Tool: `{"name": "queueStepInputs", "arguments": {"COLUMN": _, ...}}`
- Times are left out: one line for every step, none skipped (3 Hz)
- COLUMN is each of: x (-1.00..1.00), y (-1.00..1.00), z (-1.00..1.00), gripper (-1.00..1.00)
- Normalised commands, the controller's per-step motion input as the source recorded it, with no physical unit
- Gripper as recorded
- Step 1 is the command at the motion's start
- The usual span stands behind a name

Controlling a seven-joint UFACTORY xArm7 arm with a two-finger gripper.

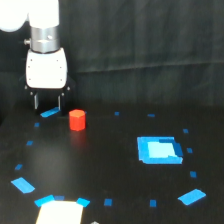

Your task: Pick up the red object from the table

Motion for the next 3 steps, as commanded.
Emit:
{"name": "queueStepInputs", "arguments": {"x": -0.05, "y": -0.13, "z": -0.41, "gripper": 0.84}}
{"name": "queueStepInputs", "arguments": {"x": 0.19, "y": 0.16, "z": -0.28, "gripper": 1.0}}
{"name": "queueStepInputs", "arguments": {"x": 0.31, "y": 0.27, "z": -0.45, "gripper": 1.0}}
